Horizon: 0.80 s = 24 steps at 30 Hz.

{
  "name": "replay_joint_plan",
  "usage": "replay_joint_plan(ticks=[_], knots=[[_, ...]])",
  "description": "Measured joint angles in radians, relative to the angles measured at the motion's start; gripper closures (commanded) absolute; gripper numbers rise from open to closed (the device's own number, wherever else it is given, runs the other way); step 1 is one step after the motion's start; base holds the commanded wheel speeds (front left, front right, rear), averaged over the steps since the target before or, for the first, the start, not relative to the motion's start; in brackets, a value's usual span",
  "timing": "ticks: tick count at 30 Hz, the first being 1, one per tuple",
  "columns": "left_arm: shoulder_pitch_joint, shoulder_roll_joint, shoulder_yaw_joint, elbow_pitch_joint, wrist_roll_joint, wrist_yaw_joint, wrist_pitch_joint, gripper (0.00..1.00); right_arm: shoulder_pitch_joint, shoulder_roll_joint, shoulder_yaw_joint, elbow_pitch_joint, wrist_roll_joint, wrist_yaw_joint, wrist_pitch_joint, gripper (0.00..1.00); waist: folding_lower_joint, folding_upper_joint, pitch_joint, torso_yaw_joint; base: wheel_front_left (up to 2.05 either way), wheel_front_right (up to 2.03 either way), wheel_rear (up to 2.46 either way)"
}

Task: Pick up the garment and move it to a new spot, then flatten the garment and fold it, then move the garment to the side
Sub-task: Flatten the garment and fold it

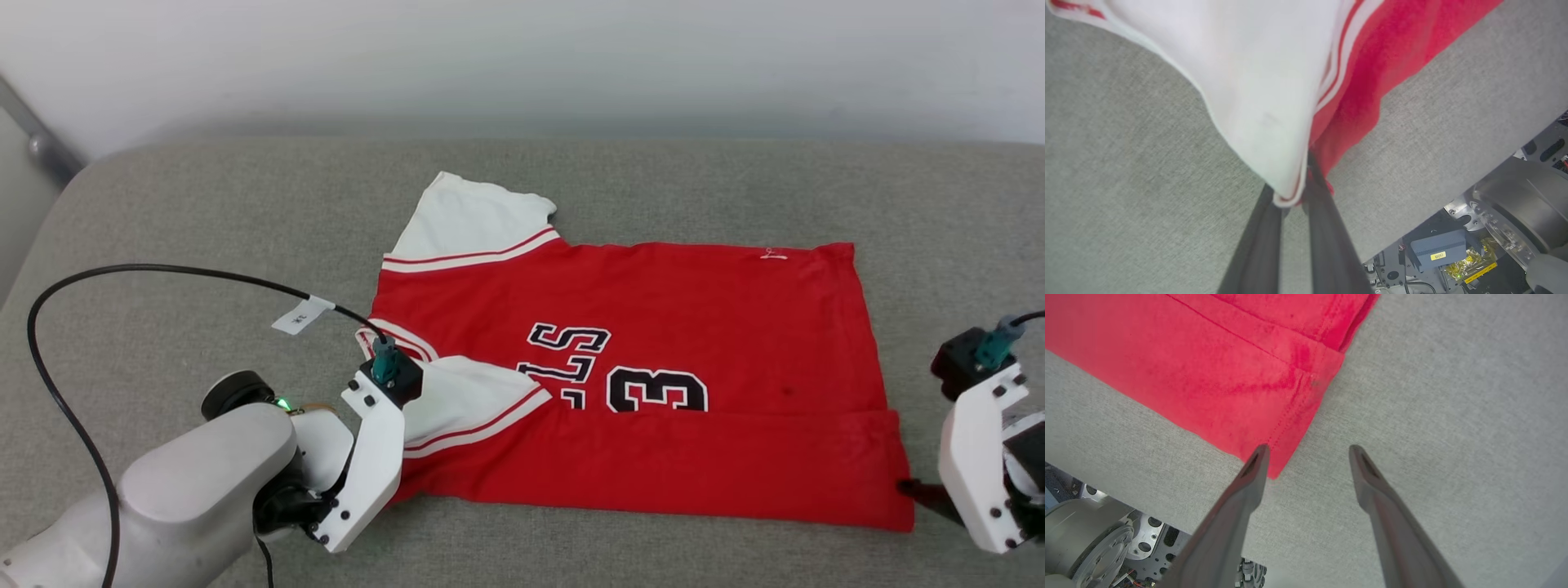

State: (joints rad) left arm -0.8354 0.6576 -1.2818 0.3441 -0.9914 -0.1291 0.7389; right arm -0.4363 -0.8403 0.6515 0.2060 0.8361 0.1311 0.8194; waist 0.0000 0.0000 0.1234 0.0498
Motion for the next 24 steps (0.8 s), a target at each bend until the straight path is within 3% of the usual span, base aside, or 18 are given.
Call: replay_joint_plan(ticks=[8, 14, 15, 16, 17, 20, 24], knots=[[-0.026, 0.002, 0.0, -0.014, 0.021, 0.0, -0.006, 1.0, 0.005, 0.108, 0.032, 0.119, -0.018, 0.0, -0.053, 0.0, 0.0, 0.0, 0.05, 0.022, 0.0, 0.0, 0.0], [-0.03, 0.0, 0.0, -0.01, 0.028, 0.0, -0.013, 1.0, -0.027, 0.128, 0.096, 0.173, -0.022, -0.002, -0.077, 0.0, -0.0001, 0.0, 0.062, 0.028, 0.0, 0.0, 0.0], [-0.029, -0.001, 0.0, -0.008, 0.027, 0.0, -0.016, 1.0, -0.033, 0.127, 0.109, 0.176, -0.022, -0.002, -0.091, 0.36, -0.0001, 0.0, 0.06, 0.027, 0.0, 0.0, 0.0], [-0.028, 0.0, 0.0, -0.005, 0.027, 0.0, -0.02, 1.0, -0.036, 0.124, 0.123, 0.176, -0.026, -0.002, -0.111, 0.92, -0.0002, 0.0, 0.057, 0.026, 0.0, 0.0, 0.0], [-0.024, 0.001, 0.0, -0.003, 0.026, 0.0, -0.021, 1.0, -0.041, 0.12, 0.14, 0.172, -0.031, -0.002, -0.129, 1.0, -0.0001, 0.0, 0.052, 0.025, 0.0, 0.0, 0.0], [-0.001, 0.007, 0.0, 0.006, 0.019, 0.0, -0.028, 1.0, -0.051, 0.117, 0.174, 0.163, -0.021, -0.002, -0.169, 1.0, 0.0, 0.0, 0.029, 0.018, 0.0, 0.0, 0.0], [0.047, 0.027, 0.0, 0.002, -0.003, 0.0, -0.037, 1.0, -0.053, 0.049, 0.226, 0.111, 0.002, 0.0, -0.22, 1.0, 0.0, 0.0, -0.038, -0.003, 0.0, 0.0, 0.0]])
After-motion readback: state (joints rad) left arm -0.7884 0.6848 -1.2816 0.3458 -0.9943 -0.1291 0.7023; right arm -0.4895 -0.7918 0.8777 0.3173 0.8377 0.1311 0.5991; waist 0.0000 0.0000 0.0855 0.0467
